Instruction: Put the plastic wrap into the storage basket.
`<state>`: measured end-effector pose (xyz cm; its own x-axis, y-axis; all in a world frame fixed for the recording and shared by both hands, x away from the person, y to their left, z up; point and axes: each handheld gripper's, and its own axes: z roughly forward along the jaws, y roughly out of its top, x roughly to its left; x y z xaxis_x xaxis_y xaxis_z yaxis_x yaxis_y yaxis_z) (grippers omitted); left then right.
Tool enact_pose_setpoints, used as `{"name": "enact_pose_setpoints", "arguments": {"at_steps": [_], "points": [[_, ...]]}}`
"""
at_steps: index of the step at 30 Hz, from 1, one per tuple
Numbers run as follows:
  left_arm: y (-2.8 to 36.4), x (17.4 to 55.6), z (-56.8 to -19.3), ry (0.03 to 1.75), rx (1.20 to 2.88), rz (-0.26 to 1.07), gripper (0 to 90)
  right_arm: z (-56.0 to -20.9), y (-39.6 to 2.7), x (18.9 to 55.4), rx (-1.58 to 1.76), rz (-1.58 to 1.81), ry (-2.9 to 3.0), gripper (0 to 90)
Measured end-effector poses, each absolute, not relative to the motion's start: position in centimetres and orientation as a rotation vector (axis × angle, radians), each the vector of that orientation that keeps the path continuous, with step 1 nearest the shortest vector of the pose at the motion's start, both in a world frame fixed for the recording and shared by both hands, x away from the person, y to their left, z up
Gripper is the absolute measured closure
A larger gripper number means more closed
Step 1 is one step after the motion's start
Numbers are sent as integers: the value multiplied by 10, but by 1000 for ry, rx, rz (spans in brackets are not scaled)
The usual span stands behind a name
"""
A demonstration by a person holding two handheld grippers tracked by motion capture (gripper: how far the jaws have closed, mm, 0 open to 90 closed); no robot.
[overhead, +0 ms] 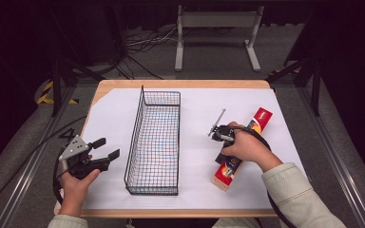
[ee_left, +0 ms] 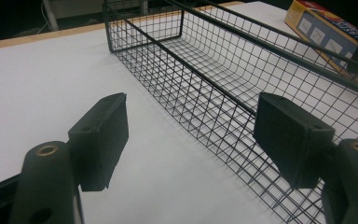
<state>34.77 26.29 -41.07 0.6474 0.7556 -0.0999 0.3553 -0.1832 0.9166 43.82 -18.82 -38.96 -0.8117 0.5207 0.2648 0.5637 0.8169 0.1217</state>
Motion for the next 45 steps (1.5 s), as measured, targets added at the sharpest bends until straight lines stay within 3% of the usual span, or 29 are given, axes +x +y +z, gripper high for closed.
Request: {"name": "enact_pose_setpoints", "arguments": {"at_steps": [10,32,45], "points": [[262,348,-411,894,1789,465,268,-391,-193,433,-809,-247,-2791,888],[262,348,-412,914,1795,478,265,-340,-259,428,-1097,-1147,-2834,888],[264,348,-412,926,1788,489,266,-335,-306,421,-1283,-1312,-2779,900]]}}
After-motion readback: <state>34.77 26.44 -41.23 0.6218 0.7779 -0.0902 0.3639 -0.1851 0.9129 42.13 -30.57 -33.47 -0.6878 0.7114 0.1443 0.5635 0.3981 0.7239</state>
